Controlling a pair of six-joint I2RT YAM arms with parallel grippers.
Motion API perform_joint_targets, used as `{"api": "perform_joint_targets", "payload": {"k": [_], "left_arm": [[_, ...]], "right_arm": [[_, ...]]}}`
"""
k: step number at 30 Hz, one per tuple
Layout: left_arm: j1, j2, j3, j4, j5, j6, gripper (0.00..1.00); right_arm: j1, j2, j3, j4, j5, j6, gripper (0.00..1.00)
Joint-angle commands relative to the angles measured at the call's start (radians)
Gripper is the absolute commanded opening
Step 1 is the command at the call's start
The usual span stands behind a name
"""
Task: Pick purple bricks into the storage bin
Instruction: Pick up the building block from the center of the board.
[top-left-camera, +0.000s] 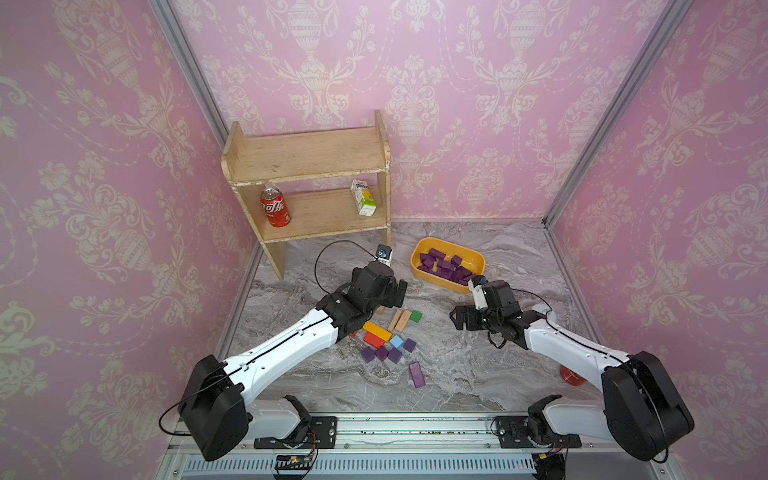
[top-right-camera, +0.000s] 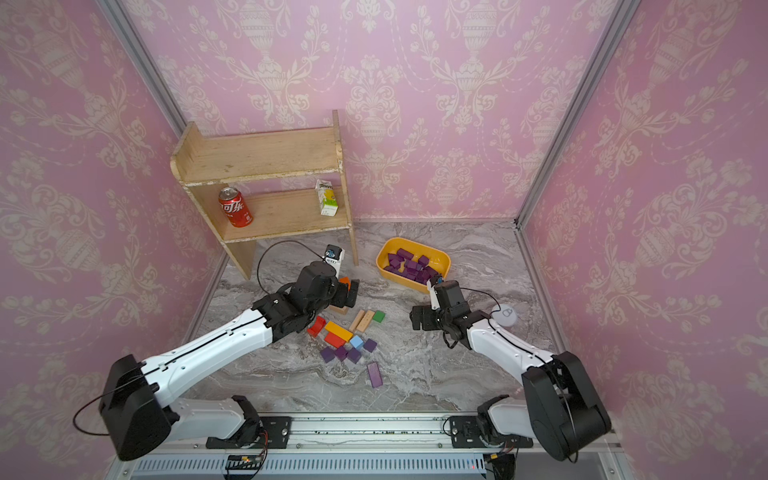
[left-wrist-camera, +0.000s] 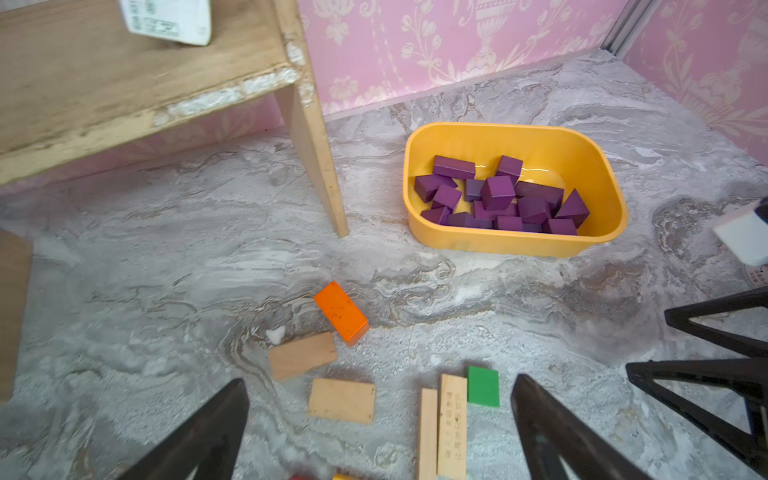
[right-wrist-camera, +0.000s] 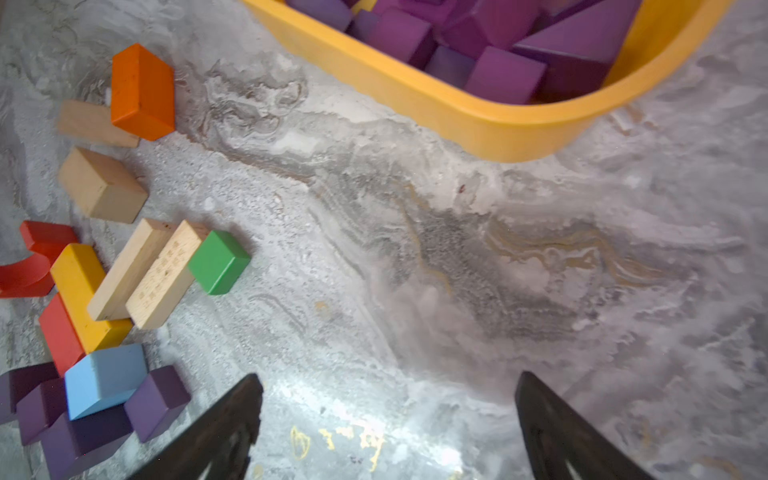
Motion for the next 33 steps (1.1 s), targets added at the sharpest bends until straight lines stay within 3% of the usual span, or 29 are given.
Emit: {"api": "perform_joint_targets", "payload": {"k": [1,8,16,25,33], "left_arm": [[0.004,-0.108,-0.092,-0.033,-0.082,-0.059,0.99],[0.003,-0.27,-0.23,-0.072,-0.079,-0.122,0.99],[0.004,-0.403,-0.347,-0.09,-0.049,-0.137,0.99],[0.002,-0.52,-0.404,-0.109,-0.041,-0.171,0.99],[0.003,-0.564,-0.432,-0.126,-0.037,-0.181,0.99]], "right_arm": [[0.075,-0.033,0.009,-0.057,0.043,0.015,0.95],[0.233,-0.06,-0.022,-0.065,0.027,0.068,0.9],[0.407,-0.02,-0.007,-0.115,0.051,0.135,0.73],[0.588,0.023,0.041,-0.206,0.127,0.208,0.72],[0.658,0.113,0.136,-0.256,0.157,0.208,0.69]]}}
